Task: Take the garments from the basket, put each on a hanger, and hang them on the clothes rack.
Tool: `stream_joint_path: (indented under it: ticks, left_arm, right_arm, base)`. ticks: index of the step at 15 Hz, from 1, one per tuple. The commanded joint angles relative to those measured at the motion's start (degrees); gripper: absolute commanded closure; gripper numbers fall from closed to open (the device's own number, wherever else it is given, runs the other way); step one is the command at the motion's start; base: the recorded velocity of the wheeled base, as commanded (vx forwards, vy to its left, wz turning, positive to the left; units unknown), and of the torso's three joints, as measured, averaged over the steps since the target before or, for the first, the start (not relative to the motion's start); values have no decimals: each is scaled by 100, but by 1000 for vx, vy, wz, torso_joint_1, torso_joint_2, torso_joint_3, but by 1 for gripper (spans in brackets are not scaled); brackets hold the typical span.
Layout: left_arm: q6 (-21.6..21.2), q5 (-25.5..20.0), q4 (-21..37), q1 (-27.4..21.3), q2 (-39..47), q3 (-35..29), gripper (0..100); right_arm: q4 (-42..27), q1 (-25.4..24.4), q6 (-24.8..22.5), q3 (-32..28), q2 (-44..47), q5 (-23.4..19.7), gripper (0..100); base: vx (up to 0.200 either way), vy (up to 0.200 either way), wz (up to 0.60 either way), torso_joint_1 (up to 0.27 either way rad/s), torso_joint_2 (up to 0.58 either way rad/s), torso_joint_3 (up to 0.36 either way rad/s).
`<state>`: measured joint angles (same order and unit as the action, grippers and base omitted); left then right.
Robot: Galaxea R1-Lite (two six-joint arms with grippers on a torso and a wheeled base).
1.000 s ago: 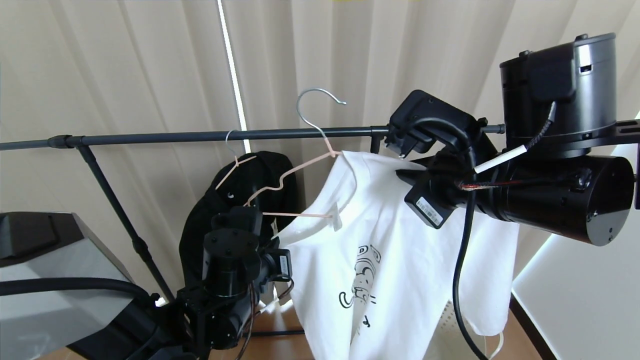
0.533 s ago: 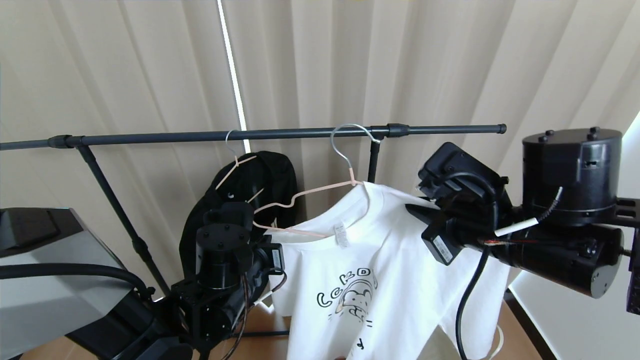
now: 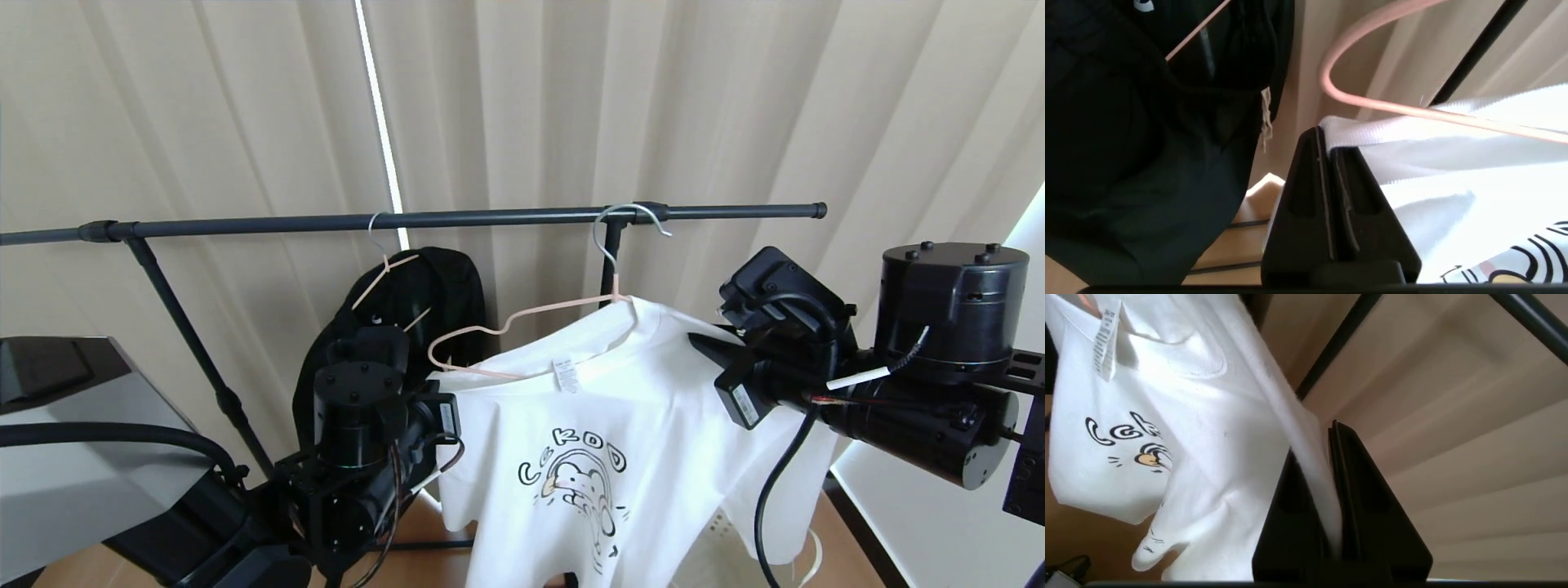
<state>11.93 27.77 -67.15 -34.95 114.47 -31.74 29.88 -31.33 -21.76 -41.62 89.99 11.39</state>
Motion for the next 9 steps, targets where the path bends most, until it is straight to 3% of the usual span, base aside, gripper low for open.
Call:
stream_joint_path:
  ticks: [1,9]
  left_arm:
    - [-7,9,0,102,-4,-16,100]
    - [-130,9,-53,401,-74,-69,100]
  right_arm:
    - [-8,30,-4,22,-17,13,100]
    - [-26,153,-83,84,-43,13,100]
  base:
    - [0,0,0,0,0,0]
    - [0,0,0,0,0,0]
